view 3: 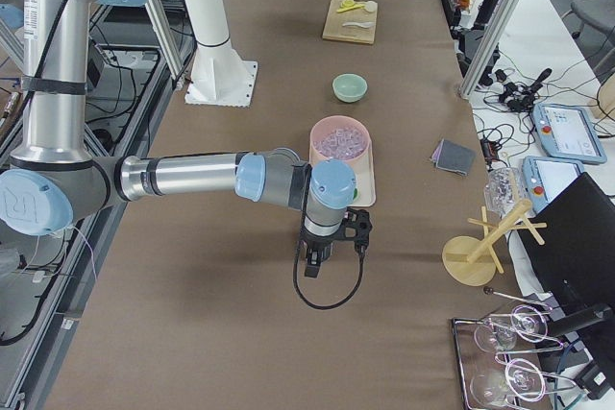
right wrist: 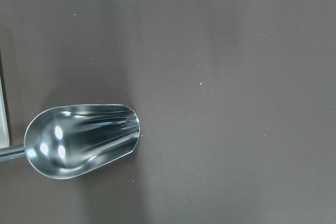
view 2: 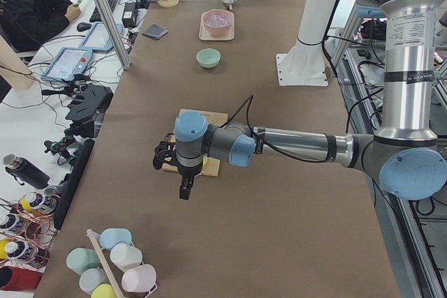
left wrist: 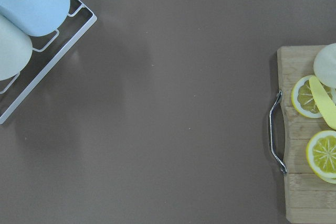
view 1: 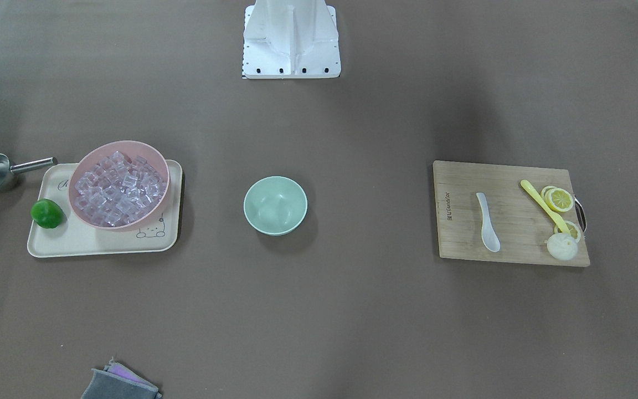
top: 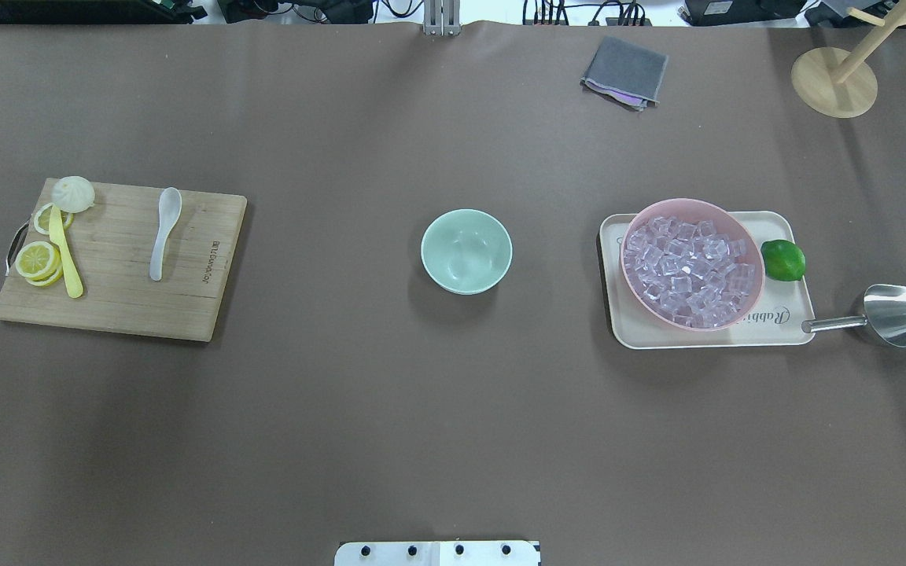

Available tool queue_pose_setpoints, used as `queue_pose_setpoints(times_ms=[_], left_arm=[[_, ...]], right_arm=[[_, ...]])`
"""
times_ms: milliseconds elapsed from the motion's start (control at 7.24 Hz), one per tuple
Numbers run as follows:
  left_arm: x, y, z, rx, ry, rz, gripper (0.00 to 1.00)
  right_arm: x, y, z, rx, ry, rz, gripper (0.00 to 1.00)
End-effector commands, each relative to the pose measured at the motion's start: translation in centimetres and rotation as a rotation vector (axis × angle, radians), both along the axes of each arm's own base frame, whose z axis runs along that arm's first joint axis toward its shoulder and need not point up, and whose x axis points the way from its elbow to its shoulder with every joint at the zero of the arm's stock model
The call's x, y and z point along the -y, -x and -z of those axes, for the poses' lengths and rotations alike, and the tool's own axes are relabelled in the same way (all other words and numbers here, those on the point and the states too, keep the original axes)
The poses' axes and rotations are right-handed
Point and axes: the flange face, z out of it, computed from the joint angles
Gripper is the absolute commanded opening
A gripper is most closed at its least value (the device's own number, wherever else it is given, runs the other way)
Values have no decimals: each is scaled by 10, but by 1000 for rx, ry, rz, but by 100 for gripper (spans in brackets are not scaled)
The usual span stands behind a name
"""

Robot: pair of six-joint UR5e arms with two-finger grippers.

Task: Put spoon and ice into bowl

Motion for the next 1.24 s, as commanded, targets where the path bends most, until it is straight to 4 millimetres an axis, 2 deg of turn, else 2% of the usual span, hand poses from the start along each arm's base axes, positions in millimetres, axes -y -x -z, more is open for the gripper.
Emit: queue_pose_setpoints(times_ms=[0, 829, 1105], left_arm=[[2, 0, 3, -1, -4, 2, 98], [4, -1, 7, -2, -12, 2, 98], [7, -2, 17, -7, -31, 0, 98]], right_arm=[[2, 0, 1, 0, -3, 0, 100], [1, 0, 1, -2, -2, 0, 100], [1, 0, 1, 1, -2, -1, 100]])
